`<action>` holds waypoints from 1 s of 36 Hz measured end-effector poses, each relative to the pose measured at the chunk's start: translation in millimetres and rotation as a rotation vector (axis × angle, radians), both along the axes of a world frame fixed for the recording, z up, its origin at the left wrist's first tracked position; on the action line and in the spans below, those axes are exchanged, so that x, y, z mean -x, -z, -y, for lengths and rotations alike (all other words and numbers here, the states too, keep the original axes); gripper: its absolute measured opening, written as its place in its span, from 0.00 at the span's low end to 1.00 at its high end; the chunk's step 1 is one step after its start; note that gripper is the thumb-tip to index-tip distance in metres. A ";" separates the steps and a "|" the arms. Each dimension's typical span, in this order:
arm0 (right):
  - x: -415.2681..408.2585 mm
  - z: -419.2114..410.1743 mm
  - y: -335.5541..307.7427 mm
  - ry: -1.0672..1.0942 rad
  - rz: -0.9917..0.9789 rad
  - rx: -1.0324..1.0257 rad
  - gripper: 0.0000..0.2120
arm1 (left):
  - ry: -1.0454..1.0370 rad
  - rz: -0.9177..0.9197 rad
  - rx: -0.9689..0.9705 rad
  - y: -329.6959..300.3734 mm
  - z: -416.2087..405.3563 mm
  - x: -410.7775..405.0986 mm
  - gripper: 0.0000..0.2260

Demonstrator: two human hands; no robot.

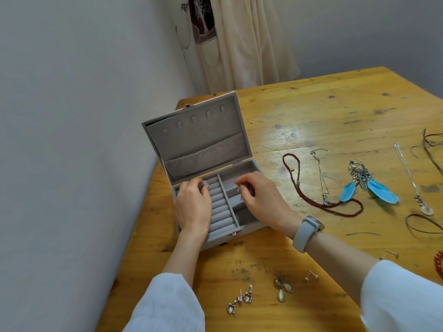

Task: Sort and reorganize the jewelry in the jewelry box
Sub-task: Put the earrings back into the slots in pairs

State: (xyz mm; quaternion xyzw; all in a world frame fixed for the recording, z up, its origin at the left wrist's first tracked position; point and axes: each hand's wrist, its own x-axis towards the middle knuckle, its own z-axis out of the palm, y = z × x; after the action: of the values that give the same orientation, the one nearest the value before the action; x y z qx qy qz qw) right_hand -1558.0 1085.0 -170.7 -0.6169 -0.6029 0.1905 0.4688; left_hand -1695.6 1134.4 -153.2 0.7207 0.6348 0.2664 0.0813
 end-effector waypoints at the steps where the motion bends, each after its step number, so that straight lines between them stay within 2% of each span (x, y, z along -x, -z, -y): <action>1: -0.1 0.4 0.1 0.000 0.007 -0.003 0.09 | 0.006 -0.012 -0.006 -0.1 0.1 0.0 0.13; 10: -0.2 -0.9 0.6 0.010 0.007 0.009 0.10 | 0.033 -0.097 -0.028 3.4 1.5 -1.5 0.13; 15: 0.0 -7.6 -0.4 0.015 -0.022 0.031 0.10 | 0.005 -0.085 -0.046 6.2 -0.1 1.6 0.12; 24: 17.4 -41.4 -8.1 -0.023 0.136 0.018 0.10 | 0.091 -0.083 -0.052 2.6 3.9 8.7 0.15; 31: 27.1 -57.5 -2.1 -0.053 0.326 0.045 0.10 | 0.223 -0.318 -0.180 16.8 5.1 22.6 0.14; 36: 28.9 -61.3 1.3 -0.059 0.352 0.065 0.10 | 0.193 -0.400 -0.181 16.5 6.1 18.4 0.17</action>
State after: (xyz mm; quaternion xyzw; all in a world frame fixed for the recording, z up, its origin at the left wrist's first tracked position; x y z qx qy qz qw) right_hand -1586.8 1146.4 -172.0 -0.6376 -0.6871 0.1127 0.3297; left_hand -1714.0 1128.3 -169.7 0.8209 0.5400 0.1649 -0.0859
